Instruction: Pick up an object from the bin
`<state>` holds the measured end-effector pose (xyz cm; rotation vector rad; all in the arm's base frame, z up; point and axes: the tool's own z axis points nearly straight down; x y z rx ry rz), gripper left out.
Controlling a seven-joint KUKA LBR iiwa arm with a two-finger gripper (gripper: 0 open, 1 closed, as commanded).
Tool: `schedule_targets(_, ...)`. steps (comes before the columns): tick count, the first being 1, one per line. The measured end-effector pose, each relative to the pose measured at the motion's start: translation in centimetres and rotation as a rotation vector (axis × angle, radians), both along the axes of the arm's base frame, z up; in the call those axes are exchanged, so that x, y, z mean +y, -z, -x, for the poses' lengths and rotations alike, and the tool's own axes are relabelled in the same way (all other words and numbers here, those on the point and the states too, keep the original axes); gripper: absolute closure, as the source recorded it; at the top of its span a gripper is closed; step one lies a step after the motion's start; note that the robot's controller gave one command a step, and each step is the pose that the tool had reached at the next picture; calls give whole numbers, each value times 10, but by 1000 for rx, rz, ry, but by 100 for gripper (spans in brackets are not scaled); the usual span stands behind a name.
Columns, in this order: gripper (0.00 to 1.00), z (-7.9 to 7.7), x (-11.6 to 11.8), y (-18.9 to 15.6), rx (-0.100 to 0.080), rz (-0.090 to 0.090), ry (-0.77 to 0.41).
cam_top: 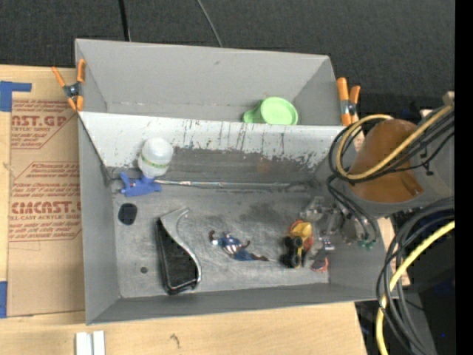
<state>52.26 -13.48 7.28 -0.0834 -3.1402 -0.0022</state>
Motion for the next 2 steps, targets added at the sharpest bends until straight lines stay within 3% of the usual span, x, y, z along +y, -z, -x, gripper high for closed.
schedule_targets(1,100,-7,12,-114,-2,2,-52)
schedule_targets(2,100,-7,12,-114,-2,2,-52)
